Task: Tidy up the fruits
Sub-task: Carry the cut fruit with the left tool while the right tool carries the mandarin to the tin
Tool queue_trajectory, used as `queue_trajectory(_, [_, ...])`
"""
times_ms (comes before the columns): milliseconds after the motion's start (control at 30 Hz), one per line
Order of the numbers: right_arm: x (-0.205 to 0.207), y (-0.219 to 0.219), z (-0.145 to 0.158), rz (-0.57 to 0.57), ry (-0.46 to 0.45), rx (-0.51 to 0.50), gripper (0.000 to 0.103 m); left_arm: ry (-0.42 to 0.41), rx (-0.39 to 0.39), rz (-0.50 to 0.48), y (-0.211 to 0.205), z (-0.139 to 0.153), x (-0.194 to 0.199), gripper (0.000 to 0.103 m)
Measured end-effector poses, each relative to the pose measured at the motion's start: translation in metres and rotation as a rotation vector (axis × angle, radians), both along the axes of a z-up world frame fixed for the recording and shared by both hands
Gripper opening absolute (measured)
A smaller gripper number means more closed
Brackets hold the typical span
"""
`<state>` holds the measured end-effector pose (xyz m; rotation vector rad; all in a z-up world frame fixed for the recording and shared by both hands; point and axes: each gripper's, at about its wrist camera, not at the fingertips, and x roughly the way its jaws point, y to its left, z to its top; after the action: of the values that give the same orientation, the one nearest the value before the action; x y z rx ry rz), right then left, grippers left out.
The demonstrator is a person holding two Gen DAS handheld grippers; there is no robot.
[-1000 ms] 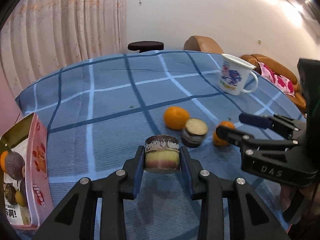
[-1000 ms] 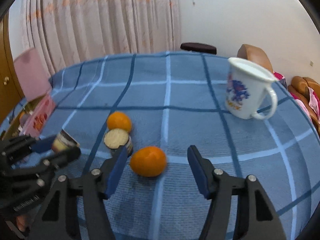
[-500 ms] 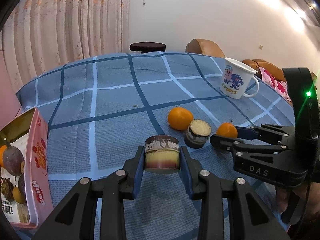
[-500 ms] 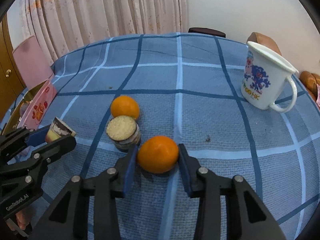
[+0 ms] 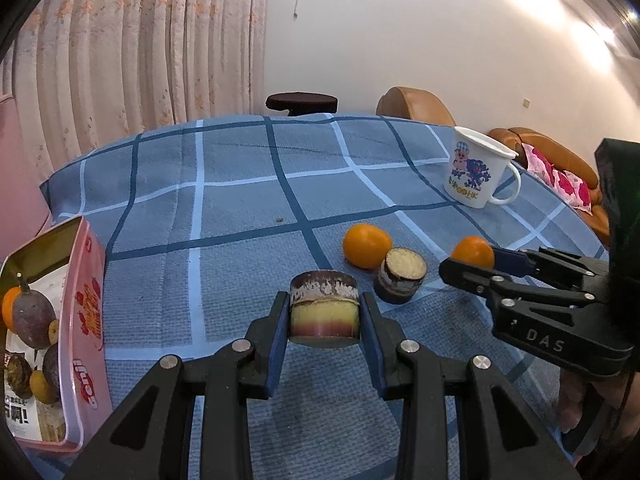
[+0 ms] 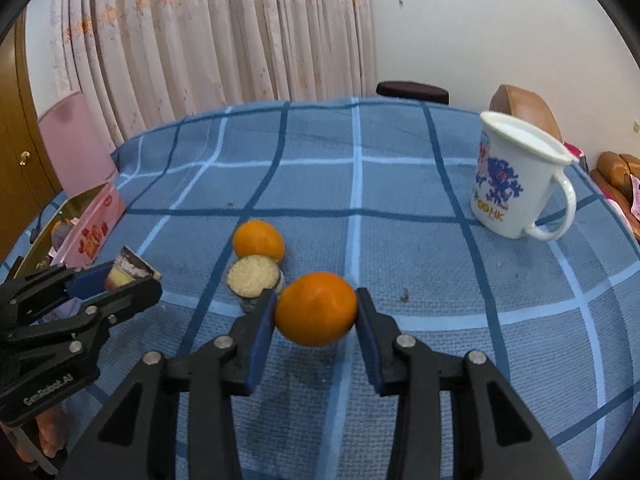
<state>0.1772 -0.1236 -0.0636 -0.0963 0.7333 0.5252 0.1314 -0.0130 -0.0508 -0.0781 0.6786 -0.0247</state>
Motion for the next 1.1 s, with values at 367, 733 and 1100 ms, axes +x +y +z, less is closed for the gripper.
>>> queue_trajectory(367, [-0.013,-0.002,0.011,0.011,-0.089,0.030,0.042,-0.035,0.018,0.009,-0.001,0.004,-0.005,0.036])
queue_trajectory(733, [-0.024,-0.005,0.018,0.021,-0.157,0.055,0.042,-0.075,0.036,0.024,-0.003,0.007,-0.011,0.036])
queue_trajectory(1100, [-0.042,-0.010,0.026,0.027,-0.252,0.097,0.042,-0.139,0.090,0.033,-0.011,0.014,-0.020,0.036])
